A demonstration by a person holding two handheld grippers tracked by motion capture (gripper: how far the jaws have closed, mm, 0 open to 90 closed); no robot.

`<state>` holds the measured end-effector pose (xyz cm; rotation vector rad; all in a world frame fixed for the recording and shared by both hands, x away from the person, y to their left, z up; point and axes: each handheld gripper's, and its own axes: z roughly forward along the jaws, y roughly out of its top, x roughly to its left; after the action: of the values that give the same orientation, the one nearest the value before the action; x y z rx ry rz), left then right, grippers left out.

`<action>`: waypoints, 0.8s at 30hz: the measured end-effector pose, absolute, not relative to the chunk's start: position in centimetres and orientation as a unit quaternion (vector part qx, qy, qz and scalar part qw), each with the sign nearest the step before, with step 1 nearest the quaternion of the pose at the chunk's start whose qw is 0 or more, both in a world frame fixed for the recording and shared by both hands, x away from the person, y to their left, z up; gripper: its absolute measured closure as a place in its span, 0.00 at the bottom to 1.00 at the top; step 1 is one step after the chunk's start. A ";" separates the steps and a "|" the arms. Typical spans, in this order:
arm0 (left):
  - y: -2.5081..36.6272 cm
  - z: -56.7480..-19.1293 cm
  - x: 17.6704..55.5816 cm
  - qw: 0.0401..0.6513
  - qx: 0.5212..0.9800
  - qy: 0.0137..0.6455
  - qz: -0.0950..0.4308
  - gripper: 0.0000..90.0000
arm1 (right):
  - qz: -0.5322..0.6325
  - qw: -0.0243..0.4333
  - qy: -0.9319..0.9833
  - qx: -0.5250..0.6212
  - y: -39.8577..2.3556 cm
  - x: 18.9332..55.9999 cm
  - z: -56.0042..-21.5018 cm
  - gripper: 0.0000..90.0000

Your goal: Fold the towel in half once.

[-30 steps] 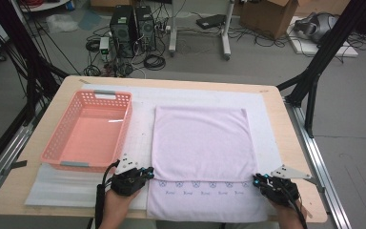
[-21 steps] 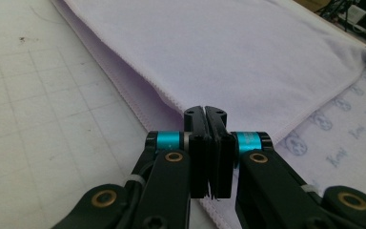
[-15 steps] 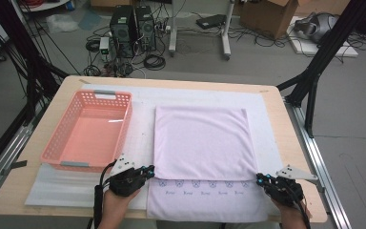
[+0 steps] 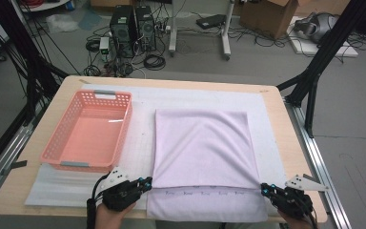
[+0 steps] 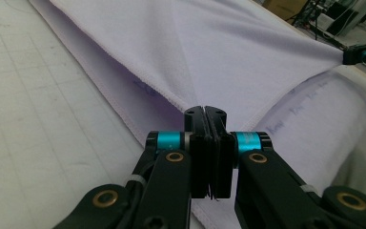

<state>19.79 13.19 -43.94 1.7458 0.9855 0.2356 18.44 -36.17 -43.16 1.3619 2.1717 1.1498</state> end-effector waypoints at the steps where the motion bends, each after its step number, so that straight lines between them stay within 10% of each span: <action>1: 13.2 -43.9 19.5 0.534 0.732 0.413 0.095 0.98 | 0.407 0.164 0.761 0.478 -36.3 18.0 -43.1 0.96; 24: 14.1 -43.7 12.3 0.534 0.740 0.397 0.095 0.98 | 0.417 0.151 0.769 0.460 -36.5 9.7 -42.8 0.96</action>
<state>12.34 14.13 -43.72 1.7632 0.9470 0.2253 9.73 -36.53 -42.84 1.3198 2.2085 1.1977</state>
